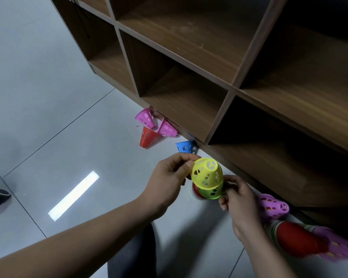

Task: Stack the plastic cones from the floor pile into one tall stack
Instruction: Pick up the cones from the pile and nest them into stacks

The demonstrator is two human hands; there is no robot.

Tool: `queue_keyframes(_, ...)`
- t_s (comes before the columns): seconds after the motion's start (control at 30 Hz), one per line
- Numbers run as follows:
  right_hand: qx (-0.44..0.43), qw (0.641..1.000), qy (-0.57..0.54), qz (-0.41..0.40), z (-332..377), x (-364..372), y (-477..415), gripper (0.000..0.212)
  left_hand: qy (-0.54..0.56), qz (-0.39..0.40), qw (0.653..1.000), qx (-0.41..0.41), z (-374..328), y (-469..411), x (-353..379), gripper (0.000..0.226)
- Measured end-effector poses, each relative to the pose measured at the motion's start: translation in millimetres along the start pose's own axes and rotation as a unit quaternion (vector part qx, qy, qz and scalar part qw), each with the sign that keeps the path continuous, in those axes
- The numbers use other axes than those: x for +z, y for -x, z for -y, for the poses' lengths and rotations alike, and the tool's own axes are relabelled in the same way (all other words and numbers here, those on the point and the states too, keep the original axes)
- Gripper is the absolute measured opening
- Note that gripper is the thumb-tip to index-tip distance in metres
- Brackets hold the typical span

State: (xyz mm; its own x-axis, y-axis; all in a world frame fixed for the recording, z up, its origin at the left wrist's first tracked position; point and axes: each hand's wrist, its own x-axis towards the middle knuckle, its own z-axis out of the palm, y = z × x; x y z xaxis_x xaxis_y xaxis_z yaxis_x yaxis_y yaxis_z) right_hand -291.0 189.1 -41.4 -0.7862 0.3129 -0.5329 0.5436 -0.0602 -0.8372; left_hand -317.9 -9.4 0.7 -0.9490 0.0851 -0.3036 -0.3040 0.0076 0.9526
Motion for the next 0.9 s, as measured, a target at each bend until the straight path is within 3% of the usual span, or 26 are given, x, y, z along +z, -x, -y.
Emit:
queue_keyframes(0.17,-0.021,0.998,0.056,0.009,-10.2,-0.2,0.4,0.034,-0.103,0.022,0.994,-0.005,14.5,-1.2,13.2,0.019)
queue_keyframes(0.27,-0.019,0.998,0.061,0.002,-11.9,-6.5,-4.9,0.045,-0.164,0.043,0.985,-0.01,28.0,-7.1,11.2,0.016)
queue_keyframes(0.4,-0.09,0.993,0.057,-0.044,-0.9,-12.9,-24.7,0.023,-0.197,0.036,0.979,-0.021,38.0,-16.3,1.2,0.013)
queue_keyframes(0.5,-0.139,0.984,0.109,-0.028,18.0,-5.0,-39.2,0.02,-0.22,0.012,0.975,-0.028,44.5,-30.8,-14.0,0.011)
queue_keyframes(0.67,-0.236,0.934,0.255,0.088,42.2,32.4,-59.9,0.018,-0.317,-0.031,0.948,0.007,48.5,-67.0,-49.6,0.009)
queue_keyframes(0.9,-0.316,0.835,0.403,0.2,53.2,84.4,-91.5,0.028,-0.486,-0.048,0.866,0.109,49.4,-110.9,-107.9,0.026)
